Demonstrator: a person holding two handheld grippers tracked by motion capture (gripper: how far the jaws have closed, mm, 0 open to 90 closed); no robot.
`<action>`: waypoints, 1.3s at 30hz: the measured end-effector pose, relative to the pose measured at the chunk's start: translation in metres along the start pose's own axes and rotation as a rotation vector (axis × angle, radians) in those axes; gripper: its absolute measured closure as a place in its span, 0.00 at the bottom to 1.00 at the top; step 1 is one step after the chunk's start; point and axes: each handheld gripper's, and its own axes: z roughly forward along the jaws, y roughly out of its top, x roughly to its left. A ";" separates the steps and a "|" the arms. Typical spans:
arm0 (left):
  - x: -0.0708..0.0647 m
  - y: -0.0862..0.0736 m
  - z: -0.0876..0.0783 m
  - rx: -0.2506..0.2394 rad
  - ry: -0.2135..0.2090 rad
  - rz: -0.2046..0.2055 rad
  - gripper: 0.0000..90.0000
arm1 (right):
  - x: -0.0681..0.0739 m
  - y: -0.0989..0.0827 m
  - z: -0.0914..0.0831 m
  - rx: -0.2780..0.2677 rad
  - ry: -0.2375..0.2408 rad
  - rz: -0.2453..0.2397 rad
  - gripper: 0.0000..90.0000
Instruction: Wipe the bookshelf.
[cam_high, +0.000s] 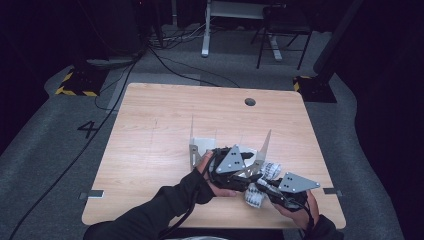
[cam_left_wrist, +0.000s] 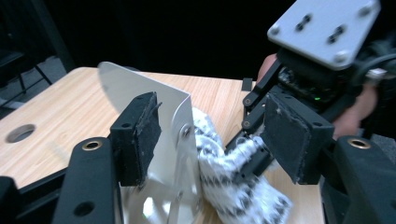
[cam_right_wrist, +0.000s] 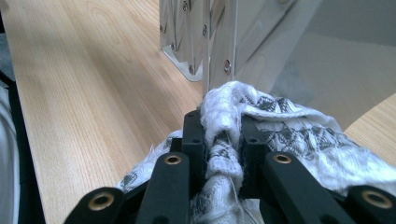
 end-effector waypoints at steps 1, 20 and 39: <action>0.000 -0.001 -0.009 0.002 0.009 0.003 0.40 | 0.001 0.000 0.001 0.000 -0.001 0.003 0.86; 0.033 -0.049 -0.078 0.096 0.191 -0.032 0.37 | 0.006 -0.003 0.018 0.062 -0.014 -0.024 0.84; 0.045 -0.061 -0.057 0.120 0.116 -0.079 0.49 | -0.007 -0.007 0.018 0.058 -0.099 0.006 0.84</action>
